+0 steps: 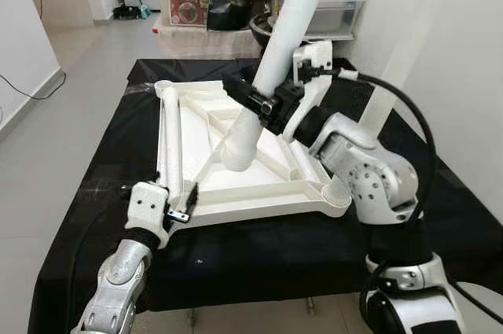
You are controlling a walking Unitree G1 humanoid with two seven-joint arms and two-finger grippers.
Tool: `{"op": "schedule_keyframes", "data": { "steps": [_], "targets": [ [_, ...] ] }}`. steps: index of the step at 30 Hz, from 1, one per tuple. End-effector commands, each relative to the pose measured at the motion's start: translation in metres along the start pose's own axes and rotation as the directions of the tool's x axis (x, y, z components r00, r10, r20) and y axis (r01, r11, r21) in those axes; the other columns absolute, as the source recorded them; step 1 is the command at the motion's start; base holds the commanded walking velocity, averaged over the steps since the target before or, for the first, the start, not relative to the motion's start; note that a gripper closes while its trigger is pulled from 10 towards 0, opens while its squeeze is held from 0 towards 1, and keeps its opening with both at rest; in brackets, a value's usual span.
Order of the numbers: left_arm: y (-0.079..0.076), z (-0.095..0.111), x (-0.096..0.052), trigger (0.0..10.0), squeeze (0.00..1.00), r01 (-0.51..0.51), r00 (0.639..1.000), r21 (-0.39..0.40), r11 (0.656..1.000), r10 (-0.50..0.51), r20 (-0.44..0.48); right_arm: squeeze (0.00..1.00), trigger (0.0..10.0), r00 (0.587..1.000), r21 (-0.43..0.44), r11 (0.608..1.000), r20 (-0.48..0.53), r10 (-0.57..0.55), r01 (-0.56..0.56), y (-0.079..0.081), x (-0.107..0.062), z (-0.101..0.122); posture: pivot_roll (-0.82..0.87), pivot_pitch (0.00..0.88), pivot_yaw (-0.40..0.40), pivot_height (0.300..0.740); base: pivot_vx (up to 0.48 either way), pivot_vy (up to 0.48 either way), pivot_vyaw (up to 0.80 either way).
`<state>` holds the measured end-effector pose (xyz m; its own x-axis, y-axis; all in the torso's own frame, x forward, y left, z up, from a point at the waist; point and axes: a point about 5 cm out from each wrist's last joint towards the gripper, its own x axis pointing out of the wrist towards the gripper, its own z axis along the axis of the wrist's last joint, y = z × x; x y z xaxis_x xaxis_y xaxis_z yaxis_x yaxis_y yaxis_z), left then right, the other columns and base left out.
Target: Building children table
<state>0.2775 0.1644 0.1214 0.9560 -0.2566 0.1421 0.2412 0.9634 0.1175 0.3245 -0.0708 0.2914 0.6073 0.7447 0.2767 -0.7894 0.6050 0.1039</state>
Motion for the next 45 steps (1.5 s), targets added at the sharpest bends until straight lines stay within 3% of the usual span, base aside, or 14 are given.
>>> {"op": "schedule_keyframes", "data": {
  "steps": [1,3,9,11,16,19,20,22,27,30,39,41,45],
  "targets": [
    [-0.006,0.001,-0.001,10.0,0.0,0.077,0.997,-0.038,0.996,-0.077,-0.017,0.0,0.0,0.999,-0.025,1.0,0.047,0.016,-0.015,0.005,-0.001,0.006,0.04,0.0,-0.06,0.74,0.0,0.0,0.0],
    [-0.015,0.004,0.0,10.0,0.0,0.158,0.987,-0.072,0.985,-0.159,-0.014,0.0,0.0,0.998,-0.013,1.0,0.058,0.026,-0.025,0.009,-0.002,0.005,0.05,0.0,-0.057,0.74,0.0,0.0,0.0],
    [-0.024,0.005,0.001,10.0,0.0,0.211,0.977,-0.123,0.97,-0.215,-0.016,0.0,0.0,0.989,0.003,0.996,0.115,0.091,-0.092,0.017,-0.005,0.008,0.04,0.0,-0.05,0.74,0.0,0.0,0.0],
    [-0.027,0.005,0.0,10.0,0.0,0.225,0.973,-0.144,0.964,-0.23,-0.018,0.0,0.0,0.969,0.025,0.982,0.17,0.18,-0.186,0.026,-0.01,0.014,0.04,0.0,-0.052,0.74,0.0,0.0,0.0],
    [-0.027,0.01,0.0,10.0,0.0,0.269,0.961,-0.205,0.941,-0.277,-0.009,0.0,0.0,0.937,0.039,0.951,0.192,0.293,-0.305,0.036,-0.017,0.015,0.04,0.0,-0.055,0.74,0.0,0.0,0.0],
    [-0.029,0.02,-0.001,10.0,0.0,0.382,0.921,-0.253,0.889,-0.39,0.022,0.0,0.0,0.918,0.033,0.93,0.177,0.356,-0.367,0.044,-0.02,0.011,0.04,0.0,-0.057,0.74,0.0,0.0,0.0],
    [-0.032,0.025,-0.004,10.0,0.0,0.446,0.891,-0.271,0.853,-0.453,0.038,0.0,0.0,0.91,0.036,0.921,0.175,0.376,-0.387,0.047,-0.02,0.01,0.04,0.0,-0.057,0.74,0.0,0.0,0.0],
    [-0.032,0.025,-0.004,10.0,0.0,0.446,0.891,-0.271,0.853,-0.453,0.038,0.0,0.0,0.91,0.036,0.921,0.175,0.376,-0.387,0.047,-0.02,0.01,0.04,0.0,-0.057,0.74,0.0,0.0,0.0],
    [-0.036,0.038,-0.012,10.0,0.0,0.6,0.786,-0.327,0.73,-0.615,0.068,0.0,0.0,0.866,0.097,0.879,0.252,0.432,-0.466,0.048,-0.029,0.018,0.04,0.0,-0.055,0.74,0.0,0.0,0.0],
    [-0.037,0.036,-0.018,10.0,0.0,0.625,0.759,-0.344,0.701,-0.649,0.058,0.0,0.0,0.838,0.105,0.858,0.303,0.455,-0.504,0.046,-0.035,0.026,0.03,0.0,-0.051,0.74,0.0,0.0,0.0],
    [-0.041,0.027,-0.027,10.0,0.0,0.634,0.736,-0.364,0.682,-0.677,0.015,0.0,0.0,0.796,0.126,0.827,0.383,0.469,-0.548,0.039,-0.046,0.043,0.03,0.0,-0.053,0.74,0.0,0.0,0.0],
    [-0.043,0.026,-0.029,10.0,0.0,0.637,0.729,-0.374,0.674,-0.685,0.008,0.0,0.0,0.773,0.128,0.806,0.402,0.491,-0.578,0.04,-0.049,0.047,0.03,0.0,-0.056,0.74,0.0,0.0,0.0],
    [-0.046,0.028,-0.031,10.0,0.0,0.65,0.705,-0.407,0.642,-0.709,0.008,0.0,0.0,0.652,0.115,0.67,0.398,0.646,-0.734,0.057,-0.059,0.045,0.04,0.0,-0.061,0.74,0.0,0.0,0.0]
  ]
}}
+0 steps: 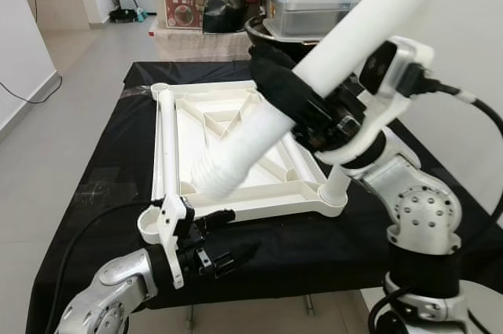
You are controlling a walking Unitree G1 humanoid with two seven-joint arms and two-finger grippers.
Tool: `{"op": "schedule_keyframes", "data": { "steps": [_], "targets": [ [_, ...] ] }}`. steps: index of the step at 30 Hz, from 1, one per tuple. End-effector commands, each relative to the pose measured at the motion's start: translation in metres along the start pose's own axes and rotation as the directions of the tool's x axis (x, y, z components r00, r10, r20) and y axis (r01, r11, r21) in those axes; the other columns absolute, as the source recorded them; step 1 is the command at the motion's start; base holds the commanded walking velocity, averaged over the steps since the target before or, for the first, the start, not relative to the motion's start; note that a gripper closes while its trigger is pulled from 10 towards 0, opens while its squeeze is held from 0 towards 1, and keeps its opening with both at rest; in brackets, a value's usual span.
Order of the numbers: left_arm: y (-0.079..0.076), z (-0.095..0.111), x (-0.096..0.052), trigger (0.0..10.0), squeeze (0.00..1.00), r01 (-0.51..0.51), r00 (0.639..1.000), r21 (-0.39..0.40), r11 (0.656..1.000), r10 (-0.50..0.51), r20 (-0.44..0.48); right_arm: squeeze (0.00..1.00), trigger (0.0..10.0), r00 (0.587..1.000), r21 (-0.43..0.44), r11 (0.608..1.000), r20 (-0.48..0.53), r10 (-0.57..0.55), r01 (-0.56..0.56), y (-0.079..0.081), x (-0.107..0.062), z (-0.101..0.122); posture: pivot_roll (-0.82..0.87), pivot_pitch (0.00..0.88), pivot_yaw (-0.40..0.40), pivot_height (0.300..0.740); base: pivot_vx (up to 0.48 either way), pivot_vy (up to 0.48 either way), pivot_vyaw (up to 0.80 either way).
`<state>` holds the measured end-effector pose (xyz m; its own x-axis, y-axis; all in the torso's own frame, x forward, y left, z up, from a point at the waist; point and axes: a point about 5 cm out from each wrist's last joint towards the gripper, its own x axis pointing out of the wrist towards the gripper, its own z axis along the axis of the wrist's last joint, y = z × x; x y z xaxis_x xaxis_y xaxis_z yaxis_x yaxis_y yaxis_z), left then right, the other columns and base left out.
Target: Building children table
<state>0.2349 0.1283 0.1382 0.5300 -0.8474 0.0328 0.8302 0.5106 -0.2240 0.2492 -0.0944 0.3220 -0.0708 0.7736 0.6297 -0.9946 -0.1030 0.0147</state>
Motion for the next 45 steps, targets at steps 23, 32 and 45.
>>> {"op": "schedule_keyframes", "data": {
  "steps": [23,32,45],
  "targets": [
    [-0.01,0.015,-0.003,10.0,0.0,0.12,0.993,-0.058,0.991,-0.12,0.003,0.0,0.0,0.98,0.119,0.977,-0.072,0.185,-0.176,0.023,-0.005,-0.013,0.04,0.0,-0.05,0.74,0.0,0.0,0.0],
    [-0.013,0.034,-0.007,10.0,0.0,0.184,0.982,-0.066,0.981,-0.181,0.048,0.0,0.0,0.968,0.054,0.997,-0.247,-0.047,0.062,-0.007,-0.025,-0.028,0.04,0.0,-0.05,0.74,0.0,0.0,0.0],
    [-0.02,0.029,-0.014,10.0,0.0,0.266,0.96,-0.051,0.963,-0.269,-0.074,0.0,0.0,0.968,0.032,0.993,-0.229,-0.106,0.116,-0.016,-0.035,-0.022,0.04,0.0,-0.048,0.74,0.0,0.0,0.0]
  ]
}}
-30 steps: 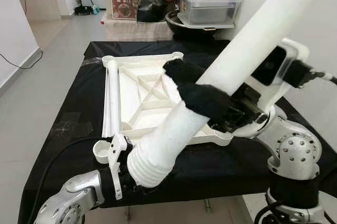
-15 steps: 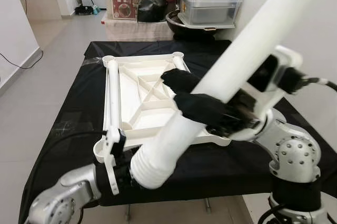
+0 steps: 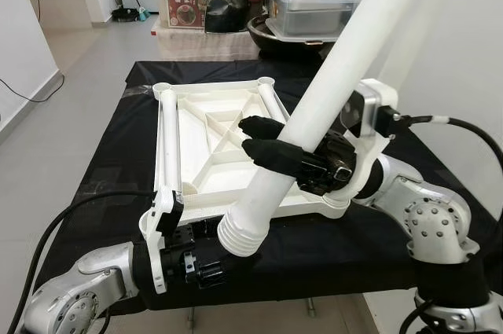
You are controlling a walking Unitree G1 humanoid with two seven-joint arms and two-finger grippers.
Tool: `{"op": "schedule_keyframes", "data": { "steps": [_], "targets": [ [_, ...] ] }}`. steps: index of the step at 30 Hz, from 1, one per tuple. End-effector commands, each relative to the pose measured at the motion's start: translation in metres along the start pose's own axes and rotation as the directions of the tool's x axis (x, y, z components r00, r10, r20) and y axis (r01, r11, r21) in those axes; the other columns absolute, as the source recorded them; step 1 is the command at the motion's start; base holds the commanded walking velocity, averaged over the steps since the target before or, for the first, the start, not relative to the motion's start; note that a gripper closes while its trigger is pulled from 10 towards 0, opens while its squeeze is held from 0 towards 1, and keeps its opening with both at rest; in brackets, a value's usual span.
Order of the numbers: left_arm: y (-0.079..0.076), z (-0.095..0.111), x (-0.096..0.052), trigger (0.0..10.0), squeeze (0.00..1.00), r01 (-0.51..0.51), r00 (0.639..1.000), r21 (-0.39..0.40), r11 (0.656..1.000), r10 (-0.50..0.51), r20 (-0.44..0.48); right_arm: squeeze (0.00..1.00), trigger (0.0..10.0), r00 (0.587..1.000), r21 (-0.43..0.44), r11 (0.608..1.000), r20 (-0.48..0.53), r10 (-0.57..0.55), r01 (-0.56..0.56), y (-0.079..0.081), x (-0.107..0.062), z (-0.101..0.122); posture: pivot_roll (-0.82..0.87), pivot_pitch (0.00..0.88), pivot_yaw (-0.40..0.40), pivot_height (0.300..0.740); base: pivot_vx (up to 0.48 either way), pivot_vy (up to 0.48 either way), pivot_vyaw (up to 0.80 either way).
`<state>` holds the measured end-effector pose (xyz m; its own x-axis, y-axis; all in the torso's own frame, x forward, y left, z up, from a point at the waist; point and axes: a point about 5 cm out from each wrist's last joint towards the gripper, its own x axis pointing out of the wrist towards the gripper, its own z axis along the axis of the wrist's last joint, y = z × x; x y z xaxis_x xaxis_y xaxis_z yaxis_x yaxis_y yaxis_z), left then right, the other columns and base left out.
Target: Building children table
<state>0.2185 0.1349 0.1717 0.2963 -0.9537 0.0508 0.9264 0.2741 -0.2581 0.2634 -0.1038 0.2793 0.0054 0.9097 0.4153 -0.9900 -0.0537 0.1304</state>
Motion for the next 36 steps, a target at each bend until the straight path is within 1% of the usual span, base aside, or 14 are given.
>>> {"op": "schedule_keyframes", "data": {
  "steps": [1,6,11,12,13,15,18,22,24,27,30,33,35,36],
  "targets": [
    [-0.002,-0.003,0.0,10.0,0.0,0.017,0.999,0.002,1.0,-0.017,-0.045,0.0,0.0,1.0,-0.027,1.0,0.026,-0.016,0.017,-0.003,0.0,0.006,0.04,0.0,-0.047,0.74,0.0,0.0,0.0],
    [-0.001,-0.003,0.0,10.0,0.0,0.018,0.998,0.003,1.0,-0.017,-0.053,0.0,0.0,1.0,-0.03,1.0,0.013,-0.008,0.008,-0.004,0.002,0.004,0.04,0.0,-0.05,0.74,0.0,0.0,0.0],
    [0.0,0.003,-0.001,10.0,0.0,0.023,0.999,0.014,1.0,-0.022,-0.042,0.0,0.0,0.999,-0.022,1.0,-0.033,0.011,-0.011,-0.002,0.002,-0.005,0.04,0.0,-0.05,0.74,0.0,0.0,0.0],
    [0.0,0.005,-0.001,10.0,0.0,0.03,0.999,0.011,0.999,-0.029,-0.034,0.0,0.0,0.998,-0.02,1.0,-0.064,0.02,-0.021,-0.001,0.002,-0.01,0.04,0.0,-0.048,0.74,0.0,0.0,0.0],
    [0.0,0.005,-0.001,10.0,0.0,0.03,0.999,0.011,0.999,-0.029,-0.034,0.0,0.0,0.998,-0.02,1.0,-0.064,0.02,-0.021,-0.001,0.002,-0.01,0.04,0.0,-0.048,0.74,0.0,0.0,0.0],
    [-0.001,0.011,0.001,10.0,0.0,0.052,0.999,-0.02,0.998,-0.051,0.008,0.0,0.0,0.994,0.0,0.999,-0.1,0.053,-0.053,0.003,0.001,-0.018,0.04,0.0,-0.047,0.74,0.0,0.0,0.0],
    [-0.002,0.022,0.004,10.0,0.0,0.097,0.993,-0.06,0.993,-0.092,0.079,0.0,0.0,0.992,0.02,0.995,-0.073,0.1,-0.099,0.007,-0.001,-0.017,0.05,0.0,-0.051,0.74,0.0,0.0,0.0],
    [-0.003,0.024,0.005,10.0,0.0,0.105,0.991,-0.062,0.993,-0.099,0.085,0.0,0.0,0.992,0.02,0.994,-0.068,0.109,-0.108,0.008,-0.001,-0.016,0.05,0.0,-0.051,0.74,0.0,0.0,0.0],
    [-0.004,0.027,0.008,10.0,0.0,0.138,0.986,-0.084,0.987,-0.128,0.107,0.0,0.0,0.99,0.026,0.992,-0.067,0.125,-0.123,0.009,0.001,-0.018,0.05,0.0,-0.048,0.74,0.0,0.0,0.0],
    [-0.005,0.025,0.011,10.0,0.0,0.159,0.985,-0.088,0.983,-0.152,0.084,0.0,0.0,0.989,0.027,0.991,-0.063,0.134,-0.133,0.01,0.002,-0.019,0.05,0.0,-0.048,0.74,0.0,0.0,0.0],
    [-0.009,0.016,0.013,10.0,0.0,0.202,0.979,-0.121,0.972,-0.2,0.033,0.0,0.0,0.985,0.046,0.984,-0.009,0.171,-0.17,0.013,0.007,-0.013,0.04,0.0,-0.044,0.74,0.0,0.0,0.0],
    [-0.01,0.014,0.014,10.0,0.0,0.216,0.976,-0.135,0.967,-0.215,0.025,0.0,0.0,0.983,0.054,0.981,0.011,0.186,-0.186,0.014,0.008,-0.011,0.04,0.0,-0.044,0.74,0.0,0.0,0.0],
    [-0.014,0.012,0.018,10.0,0.0,0.263,0.964,-0.163,0.951,-0.265,0.012,0.0,0.0,0.971,0.082,0.968,0.059,0.232,-0.236,0.02,0.013,-0.009,0.04,0.0,-0.045,0.74,0.0,0.0,0.0],
    [-0.014,0.012,0.018,10.0,0.0,0.263,0.964,-0.163,0.951,-0.265,0.012,0.0,0.0,0.971,0.082,0.968,0.059,0.232,-0.236,0.02,0.013,-0.009,0.04,0.0,-0.045,0.74,0.0,0.0,0.0]
  ]
}}
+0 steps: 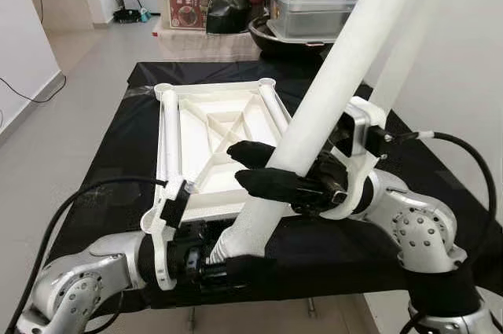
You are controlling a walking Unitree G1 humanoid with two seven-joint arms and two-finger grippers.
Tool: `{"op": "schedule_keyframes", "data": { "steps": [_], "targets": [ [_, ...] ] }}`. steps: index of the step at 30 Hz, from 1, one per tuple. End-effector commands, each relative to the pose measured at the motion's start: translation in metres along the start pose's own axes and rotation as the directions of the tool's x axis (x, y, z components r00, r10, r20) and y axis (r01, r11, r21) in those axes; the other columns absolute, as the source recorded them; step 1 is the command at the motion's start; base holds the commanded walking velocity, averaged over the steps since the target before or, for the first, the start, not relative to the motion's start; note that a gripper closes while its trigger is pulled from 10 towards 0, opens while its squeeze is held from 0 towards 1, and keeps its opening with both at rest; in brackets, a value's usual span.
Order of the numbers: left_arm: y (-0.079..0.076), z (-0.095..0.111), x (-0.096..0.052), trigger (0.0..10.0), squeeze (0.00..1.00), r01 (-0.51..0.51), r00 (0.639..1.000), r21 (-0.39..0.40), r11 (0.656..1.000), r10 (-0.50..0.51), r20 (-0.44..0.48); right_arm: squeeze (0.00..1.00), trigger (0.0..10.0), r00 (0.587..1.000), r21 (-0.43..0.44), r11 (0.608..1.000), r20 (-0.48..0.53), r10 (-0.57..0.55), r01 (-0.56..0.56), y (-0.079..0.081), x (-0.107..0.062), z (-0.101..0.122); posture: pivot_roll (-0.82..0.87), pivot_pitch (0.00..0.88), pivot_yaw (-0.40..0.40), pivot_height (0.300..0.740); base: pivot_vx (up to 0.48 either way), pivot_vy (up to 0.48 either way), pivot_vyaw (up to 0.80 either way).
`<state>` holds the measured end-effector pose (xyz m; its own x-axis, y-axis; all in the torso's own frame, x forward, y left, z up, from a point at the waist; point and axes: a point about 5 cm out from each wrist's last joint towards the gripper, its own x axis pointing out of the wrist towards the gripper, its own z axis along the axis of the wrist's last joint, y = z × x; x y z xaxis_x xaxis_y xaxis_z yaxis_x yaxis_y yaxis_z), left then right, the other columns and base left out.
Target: Building children table
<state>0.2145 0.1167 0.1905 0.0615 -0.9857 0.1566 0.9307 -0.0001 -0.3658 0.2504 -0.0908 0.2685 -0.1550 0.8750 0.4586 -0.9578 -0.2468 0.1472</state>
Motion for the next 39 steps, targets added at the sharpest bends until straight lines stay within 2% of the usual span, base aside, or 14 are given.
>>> {"op": "schedule_keyframes", "data": {
  "steps": [1,7,15,16,17,18,24,34,35,36,37,39],
  "targets": [
    [-0.002,-0.004,0.004,10.0,0.0,0.03,0.999,-0.036,0.999,-0.032,-0.041,0.0,0.0,0.995,-0.001,0.996,0.032,0.092,-0.092,0.011,0.009,0.006,0.04,0.0,-0.044,0.74,0.0,0.0,0.0],
    [-0.003,-0.004,0.01,10.0,0.0,0.08,0.994,-0.049,0.996,-0.083,-0.064,0.0,0.0,0.989,0.024,0.99,0.037,0.14,-0.141,0.016,0.017,0.0,0.04,0.0,-0.039,0.74,0.0,0.0,0.0],
    [-0.003,0.0,0.014,10.0,0.0,0.123,0.992,-0.078,0.989,-0.126,-0.029,0.0,0.0,0.987,0.047,0.987,0.033,0.155,-0.156,0.019,0.019,-0.005,0.03,0.0,-0.036,0.74,0.0,0.0,0.0],
    [-0.005,-0.001,0.015,0.7,0.0,0.135,0.989,-0.081,0.987,-0.139,-0.041,0.0,0.0,0.988,0.05,0.987,0.03,0.152,-0.153,0.019,0.019,-0.006,0.03,0.0,-0.035,0.74,0.0,0.0,0.0],
    [-0.005,-0.001,0.015,0.7,0.0,0.135,0.989,-0.081,0.987,-0.139,-0.041,0.0,0.0,0.988,0.05,0.987,0.03,0.152,-0.153,0.019,0.019,-0.006,0.03,0.0,-0.035,0.74,0.0,0.0,0.0],
    [-0.006,-0.003,0.015,0.0,0.0,0.144,0.988,-0.085,0.986,-0.149,-0.051,0.0,0.0,0.988,0.053,0.987,0.028,0.15,-0.151,0.019,0.018,-0.007,0.03,0.0,-0.035,0.74,0.0,0.0,0.0],
    [-0.013,-0.003,0.011,0.0,0.0,0.214,0.972,-0.083,0.973,-0.221,-0.083,0.0,0.0,0.991,0.064,0.989,0.006,0.136,-0.136,0.017,0.017,-0.01,0.04,0.0,-0.037,0.74,0.0,0.0,0.0],
    [-0.014,-0.007,0.01,0.0,0.0,0.203,0.972,-0.082,0.976,-0.211,-0.102,0.0,0.0,0.994,0.057,0.992,-0.008,0.111,-0.111,0.015,0.017,-0.012,0.04,0.0,-0.038,0.74,0.0,0.0,0.0],
    [-0.014,-0.008,0.009,0.0,0.0,0.193,0.974,-0.08,0.978,-0.201,-0.108,0.0,8.7,0.996,0.045,0.995,-0.022,0.092,-0.091,0.014,0.017,-0.013,0.04,0.0,-0.038,0.74,0.0,0.0,0.0],
    [-0.014,-0.008,0.009,0.0,0.0,0.193,0.974,-0.08,0.978,-0.201,-0.108,0.0,8.7,0.996,0.045,0.995,-0.022,0.092,-0.091,0.014,0.017,-0.013,0.04,0.0,-0.038,0.74,0.0,0.0,0.0],
    [-0.013,-0.008,0.009,0.0,0.0,0.184,0.975,-0.075,0.98,-0.192,-0.113,0.0,10.0,0.998,0.028,0.998,-0.039,0.059,-0.058,0.011,0.017,-0.014,0.04,0.0,-0.038,0.74,0.0,0.0,0.0],
    [-0.012,-0.009,0.009,0.0,0.0,0.177,0.976,-0.072,0.982,-0.185,-0.114,0.0,10.0,0.998,0.015,0.999,-0.052,0.039,-0.038,0.009,0.017,-0.014,0.04,0.0,-0.038,0.74,0.0,0.0,0.0]
  ]
}}
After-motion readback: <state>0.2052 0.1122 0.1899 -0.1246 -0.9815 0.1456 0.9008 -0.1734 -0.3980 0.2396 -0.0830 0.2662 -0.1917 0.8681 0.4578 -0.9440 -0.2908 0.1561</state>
